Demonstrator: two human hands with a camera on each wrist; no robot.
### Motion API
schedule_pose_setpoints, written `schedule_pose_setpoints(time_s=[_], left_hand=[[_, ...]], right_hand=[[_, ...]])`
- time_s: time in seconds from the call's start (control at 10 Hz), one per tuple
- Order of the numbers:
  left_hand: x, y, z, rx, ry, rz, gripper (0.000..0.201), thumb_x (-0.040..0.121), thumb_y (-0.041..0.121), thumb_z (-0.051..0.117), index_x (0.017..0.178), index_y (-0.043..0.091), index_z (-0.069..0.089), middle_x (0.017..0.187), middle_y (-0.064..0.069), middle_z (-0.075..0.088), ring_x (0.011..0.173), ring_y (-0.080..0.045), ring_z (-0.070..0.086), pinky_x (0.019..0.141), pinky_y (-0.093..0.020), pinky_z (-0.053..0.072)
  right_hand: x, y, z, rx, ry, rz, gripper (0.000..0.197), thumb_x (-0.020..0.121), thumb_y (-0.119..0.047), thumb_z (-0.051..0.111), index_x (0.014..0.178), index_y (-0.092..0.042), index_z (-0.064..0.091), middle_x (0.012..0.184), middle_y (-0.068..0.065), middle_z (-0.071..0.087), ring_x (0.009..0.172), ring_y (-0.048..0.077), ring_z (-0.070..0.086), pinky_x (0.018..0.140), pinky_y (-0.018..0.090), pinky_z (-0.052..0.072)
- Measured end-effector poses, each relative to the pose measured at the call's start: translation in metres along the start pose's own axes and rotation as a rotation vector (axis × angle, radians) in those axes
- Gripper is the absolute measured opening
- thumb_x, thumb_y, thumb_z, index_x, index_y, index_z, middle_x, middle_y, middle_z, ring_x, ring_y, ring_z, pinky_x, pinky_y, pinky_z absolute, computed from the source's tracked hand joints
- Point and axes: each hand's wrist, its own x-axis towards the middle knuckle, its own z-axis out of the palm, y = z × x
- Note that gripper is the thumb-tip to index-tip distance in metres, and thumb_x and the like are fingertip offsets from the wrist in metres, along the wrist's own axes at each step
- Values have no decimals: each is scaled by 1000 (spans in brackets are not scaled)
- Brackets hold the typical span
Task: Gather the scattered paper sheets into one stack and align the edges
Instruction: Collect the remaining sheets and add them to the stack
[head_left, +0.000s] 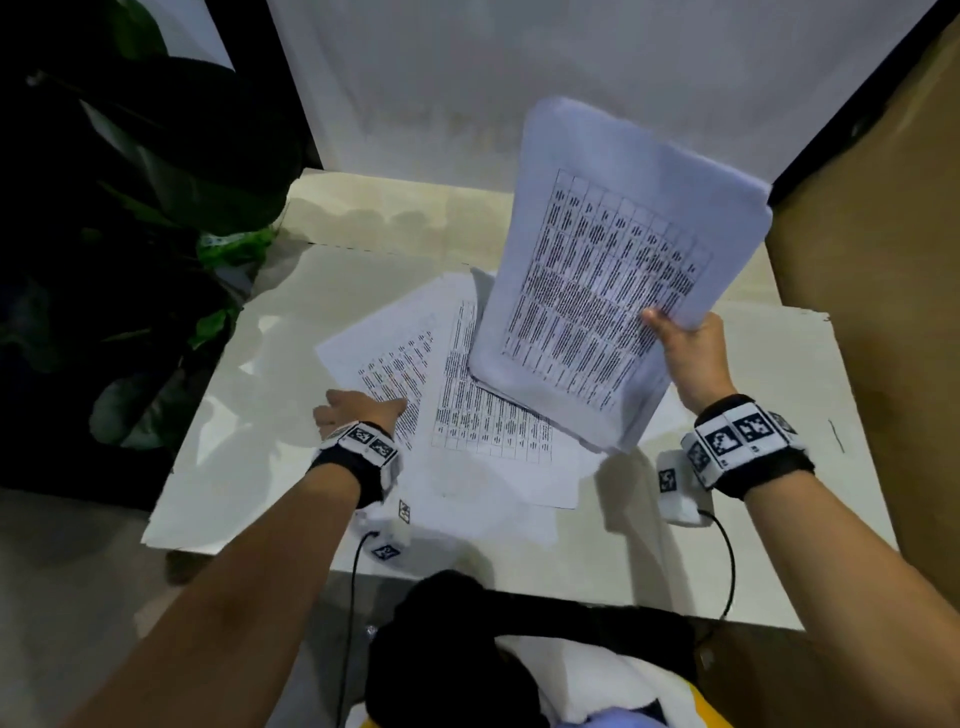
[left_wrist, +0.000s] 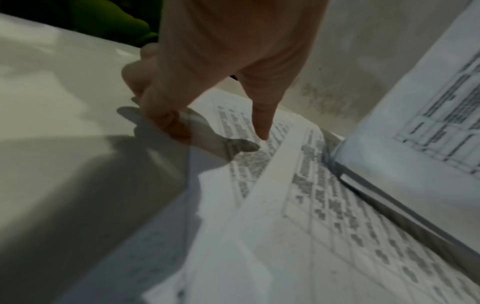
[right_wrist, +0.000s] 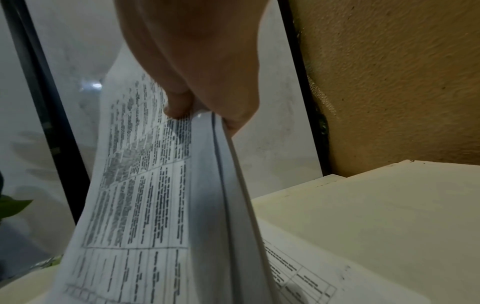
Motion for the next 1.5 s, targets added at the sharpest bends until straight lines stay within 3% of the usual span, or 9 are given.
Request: schedule_pose_setpoints(time_s=[0.1,0.3,0.6,0.7,0.8,1.0,1.1,1.3,1.5], left_hand=[[0,19,16,-220,-6,-31,103,69,27,76,141,2,7,146,-20,20,131,-37,33,106,-41,35],[-12,27,22,60,-98,34,84,66,48,68,132,10,31,137,-18,31,124,-39,38,102,-47,37],[-39,23,54,117,-43,23,97,72,34,73,136,-5,11,130,-24,32,106,-21,37,96,-35,39],[-27,24,49,681,-199,320,67,85,37,56,133,-1,29,132,-26,40,113,-26,47,111,-42,27],[-19,22,41,-475,-141,-112,90,79,31,67,141,-1,10,150,-21,24,136,-32,30,112,-42,27],[-29,23,37,-167,-419,193,44,83,27,63,114,1,48,86,-7,64,82,-22,65,71,-24,49],[-28,25,29,-102,-338,349,48,88,21,55,128,-4,41,130,-16,52,118,-33,51,99,-35,40],[-22,11,-23,-424,-29,452,41,90,22,52,120,-4,45,124,-22,55,106,-31,54,87,-31,40],[-32,4,-71,-592,66,607,40,89,19,52,125,1,47,126,-11,54,116,-22,49,102,-31,35]], right_hand=[[2,2,6,-33,6,9,15,83,-2,60,89,-16,60,95,3,62,90,17,57,94,38,46],[10,9,10,-54,57,32,13,83,-3,61,91,-13,61,101,8,61,97,20,56,97,44,46],[6,16,13,-70,66,45,24,84,-4,60,106,6,62,113,21,62,99,19,54,95,36,46],[5,19,11,-79,71,51,26,84,-6,60,108,4,62,111,18,62,98,18,53,91,32,45],[6,17,6,-67,78,52,26,85,-5,60,109,5,61,107,11,61,97,17,53,88,29,45],[10,12,-3,-82,55,5,25,85,-4,59,109,4,61,102,5,58,97,16,54,85,27,44],[14,10,-10,-113,66,-13,25,85,-8,60,107,4,62,101,7,59,94,17,54,81,28,44],[25,9,-33,-202,119,-20,22,87,-10,58,104,4,63,97,4,59,89,14,51,76,28,43],[27,10,-45,-298,156,-22,17,89,-9,55,96,3,66,86,6,57,79,16,49,64,22,36]])
